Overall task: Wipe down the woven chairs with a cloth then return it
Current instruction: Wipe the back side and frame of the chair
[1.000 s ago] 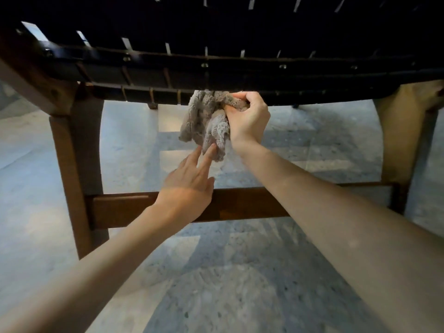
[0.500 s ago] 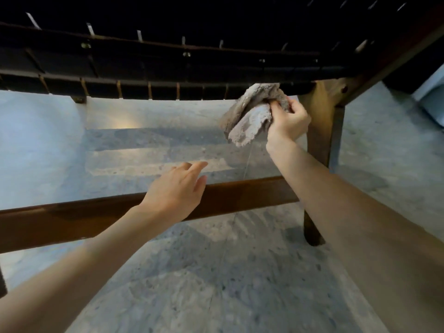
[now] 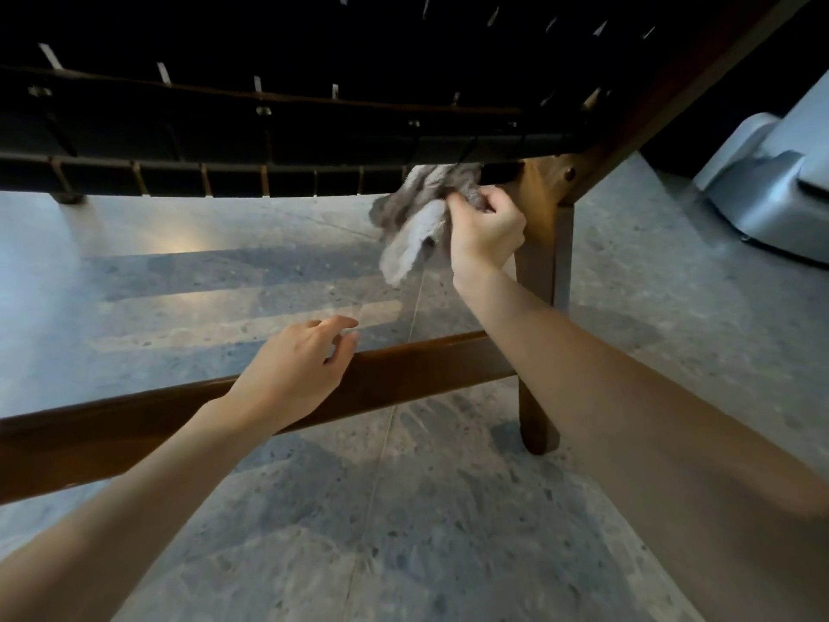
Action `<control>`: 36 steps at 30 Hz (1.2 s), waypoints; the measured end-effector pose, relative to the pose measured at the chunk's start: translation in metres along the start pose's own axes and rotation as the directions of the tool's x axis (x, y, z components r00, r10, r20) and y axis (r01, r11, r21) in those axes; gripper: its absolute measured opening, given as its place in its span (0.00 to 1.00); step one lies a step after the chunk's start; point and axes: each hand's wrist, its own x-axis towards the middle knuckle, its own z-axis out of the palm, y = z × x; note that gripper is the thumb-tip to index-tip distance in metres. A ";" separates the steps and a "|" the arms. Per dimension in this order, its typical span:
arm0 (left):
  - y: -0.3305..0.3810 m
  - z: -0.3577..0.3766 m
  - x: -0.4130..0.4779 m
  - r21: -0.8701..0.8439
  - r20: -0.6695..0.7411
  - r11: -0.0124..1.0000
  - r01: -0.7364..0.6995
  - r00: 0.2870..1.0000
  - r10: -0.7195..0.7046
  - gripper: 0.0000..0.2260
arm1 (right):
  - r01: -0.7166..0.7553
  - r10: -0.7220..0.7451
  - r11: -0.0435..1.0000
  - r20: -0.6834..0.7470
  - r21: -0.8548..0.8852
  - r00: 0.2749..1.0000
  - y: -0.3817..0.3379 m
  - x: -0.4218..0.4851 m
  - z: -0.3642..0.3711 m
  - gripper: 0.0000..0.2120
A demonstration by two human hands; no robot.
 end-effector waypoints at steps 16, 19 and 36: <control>-0.008 0.001 0.001 0.029 -0.043 0.998 -0.049 0.998 0.050 0.15 | 0.795 -0.551 -0.305 0.778 -0.525 0.302 0.058 0.047 -0.120 0.25; -0.009 0.002 0.003 0.043 -0.045 0.998 -0.050 0.998 0.052 0.15 | 0.715 -0.374 -0.447 0.838 -0.538 0.397 0.056 0.044 -0.113 0.30; -0.011 0.002 0.001 0.035 -0.087 0.998 -0.043 0.995 0.046 0.16 | 0.625 -0.425 -0.568 0.842 -0.535 0.333 0.056 0.046 -0.077 0.16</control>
